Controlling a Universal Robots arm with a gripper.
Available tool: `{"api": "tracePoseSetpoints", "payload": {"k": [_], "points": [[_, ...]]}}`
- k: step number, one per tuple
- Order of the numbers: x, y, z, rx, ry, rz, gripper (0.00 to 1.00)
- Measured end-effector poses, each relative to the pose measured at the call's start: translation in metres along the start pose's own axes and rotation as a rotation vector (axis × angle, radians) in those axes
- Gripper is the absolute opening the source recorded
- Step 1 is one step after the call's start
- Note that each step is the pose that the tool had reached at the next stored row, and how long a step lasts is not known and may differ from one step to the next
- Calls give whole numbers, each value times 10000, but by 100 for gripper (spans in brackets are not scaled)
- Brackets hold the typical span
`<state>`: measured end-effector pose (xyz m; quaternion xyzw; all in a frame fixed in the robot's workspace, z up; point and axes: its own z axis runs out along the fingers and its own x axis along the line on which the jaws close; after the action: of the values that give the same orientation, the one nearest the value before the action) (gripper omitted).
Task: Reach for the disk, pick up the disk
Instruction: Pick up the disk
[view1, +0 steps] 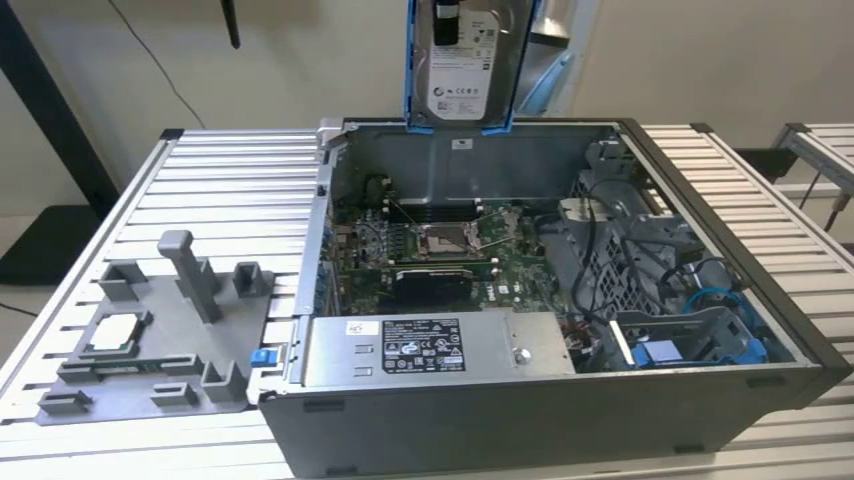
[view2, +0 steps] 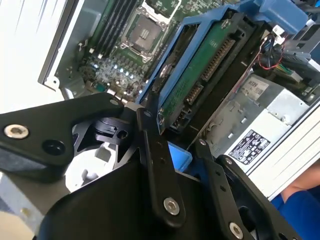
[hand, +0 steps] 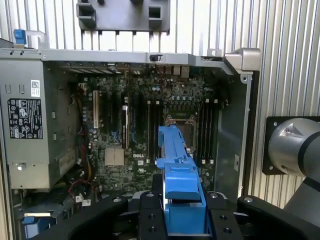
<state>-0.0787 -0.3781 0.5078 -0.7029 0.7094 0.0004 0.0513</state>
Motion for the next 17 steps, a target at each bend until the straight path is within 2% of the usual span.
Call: {"api": "tracePoseSetpoints", "payload": {"k": [8,17], "points": [[13,-4,-1,0,2,-3,0],[123,-4,2,0,15,-2,0]]}}
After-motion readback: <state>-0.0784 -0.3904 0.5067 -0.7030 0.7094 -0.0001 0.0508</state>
